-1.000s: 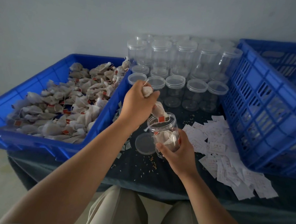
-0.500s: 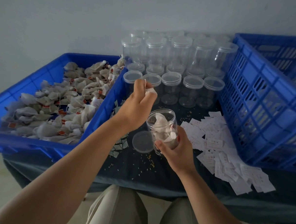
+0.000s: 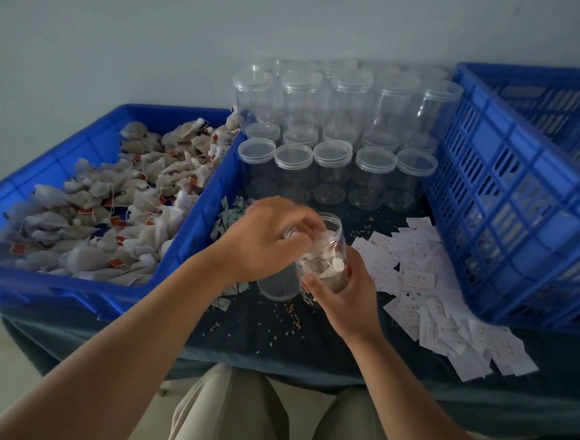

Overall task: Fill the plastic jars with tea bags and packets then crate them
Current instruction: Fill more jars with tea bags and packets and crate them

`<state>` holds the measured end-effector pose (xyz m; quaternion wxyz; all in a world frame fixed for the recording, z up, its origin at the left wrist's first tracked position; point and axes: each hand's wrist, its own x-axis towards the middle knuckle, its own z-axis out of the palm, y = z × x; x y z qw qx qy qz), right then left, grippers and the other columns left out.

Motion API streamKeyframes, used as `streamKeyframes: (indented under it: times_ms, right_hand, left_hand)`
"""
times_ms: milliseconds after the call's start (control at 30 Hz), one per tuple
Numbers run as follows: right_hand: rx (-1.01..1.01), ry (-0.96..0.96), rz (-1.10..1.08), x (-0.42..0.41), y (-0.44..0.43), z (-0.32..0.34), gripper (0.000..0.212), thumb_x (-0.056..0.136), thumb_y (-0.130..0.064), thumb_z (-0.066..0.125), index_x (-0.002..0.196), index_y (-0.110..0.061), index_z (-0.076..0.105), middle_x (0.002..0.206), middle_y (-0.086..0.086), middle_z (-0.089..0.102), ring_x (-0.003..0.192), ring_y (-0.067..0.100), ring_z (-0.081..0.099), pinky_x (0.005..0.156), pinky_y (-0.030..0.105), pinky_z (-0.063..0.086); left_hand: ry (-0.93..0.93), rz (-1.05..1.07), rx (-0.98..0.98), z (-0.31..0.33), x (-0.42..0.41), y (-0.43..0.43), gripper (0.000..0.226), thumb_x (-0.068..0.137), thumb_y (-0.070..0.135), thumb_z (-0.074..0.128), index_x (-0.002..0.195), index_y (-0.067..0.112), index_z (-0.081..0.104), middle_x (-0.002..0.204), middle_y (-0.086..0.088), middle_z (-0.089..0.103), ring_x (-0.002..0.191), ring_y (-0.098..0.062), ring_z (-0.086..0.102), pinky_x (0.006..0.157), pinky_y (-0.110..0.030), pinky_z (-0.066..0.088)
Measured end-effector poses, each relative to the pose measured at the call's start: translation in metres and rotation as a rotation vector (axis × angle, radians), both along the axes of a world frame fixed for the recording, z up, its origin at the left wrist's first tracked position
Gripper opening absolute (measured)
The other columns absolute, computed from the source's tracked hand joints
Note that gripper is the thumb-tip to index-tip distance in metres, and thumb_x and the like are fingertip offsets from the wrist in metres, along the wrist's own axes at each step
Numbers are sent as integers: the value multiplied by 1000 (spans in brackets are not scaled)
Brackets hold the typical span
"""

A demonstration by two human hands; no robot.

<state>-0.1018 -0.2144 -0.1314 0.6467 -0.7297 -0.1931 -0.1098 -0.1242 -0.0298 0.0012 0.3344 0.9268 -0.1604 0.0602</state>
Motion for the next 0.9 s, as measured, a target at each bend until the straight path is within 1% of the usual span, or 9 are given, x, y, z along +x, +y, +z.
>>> streamKeyframes:
  times_ms: [100, 167, 267, 333, 367, 467, 533, 767, 900]
  right_hand:
    - [-18, -36, 5, 0, 0, 0, 48, 82, -63, 84, 118, -38, 63, 105, -14, 74, 91, 14, 74, 71, 20, 58]
    - [-5, -53, 18, -1, 0, 0, 50, 82, -64, 83, 119, -38, 62, 106, -14, 74, 93, 14, 74, 74, 21, 59]
    - [21, -49, -5, -1, 0, 0, 51, 82, -62, 84, 119, -35, 63, 108, -16, 73, 97, 11, 74, 75, 15, 56]
    - [33, -27, -11, -1, 0, 0, 54, 81, -66, 82, 120, -33, 64, 109, -18, 73, 98, 10, 74, 74, 15, 56]
    - [30, -19, -11, -1, 0, 0, 55, 81, -66, 82, 120, -32, 64, 109, -18, 73, 99, 10, 74, 74, 16, 56]
    - [26, -30, -11, 0, 1, -1, 54, 82, -66, 82, 120, -32, 64, 108, -17, 73, 97, 12, 74, 73, 17, 57]
    - [33, -39, -10, -1, 1, 1, 52, 83, -68, 80, 120, -35, 64, 107, -16, 73, 97, 12, 75, 73, 18, 58]
    - [20, -10, -22, -2, 1, 1, 53, 84, -73, 76, 119, -35, 64, 109, -15, 74, 98, 12, 75, 74, 23, 61]
    - [16, -7, -22, -2, 2, 2, 51, 84, -73, 77, 119, -38, 63, 109, -16, 74, 98, 11, 75, 73, 19, 60]
  left_hand:
    - [56, -166, 110, -11, -2, -1, 46, 97, 29, 27, 106, 24, 72, 97, 5, 77, 107, -9, 69, 131, -35, 9]
    - [61, -176, -10, -13, -3, 1, 43, 108, 23, 26, 105, 30, 68, 89, 5, 78, 106, -8, 71, 130, -30, 14]
    - [-63, 162, -397, -9, 3, 10, 40, 112, 42, 30, 106, 31, 68, 86, 7, 78, 78, 1, 70, 84, -9, 48]
    - [-106, 423, -377, -11, 15, 21, 31, 110, 44, 38, 102, 36, 66, 88, 11, 78, 52, 2, 56, 53, -16, 46]
    - [-43, 498, -247, -16, 20, 28, 24, 110, 40, 42, 104, 38, 65, 93, 11, 78, 52, 2, 55, 49, -19, 44]
    - [354, 473, 415, -44, 27, 42, 34, 102, 16, 59, 134, 28, 62, 129, 2, 68, 97, -10, 69, 77, -33, 57]
    - [476, 429, 644, -67, 25, 40, 47, 97, 9, 65, 143, 18, 59, 143, -9, 60, 121, -26, 63, 98, -43, 56]
    - [260, 649, 567, -81, 20, 50, 27, 99, 8, 61, 121, 22, 69, 125, -5, 69, 111, -24, 67, 90, -38, 57]
    - [180, 551, 556, -76, 21, 58, 36, 102, 25, 65, 137, 33, 66, 133, 2, 64, 123, -25, 61, 97, -42, 55]
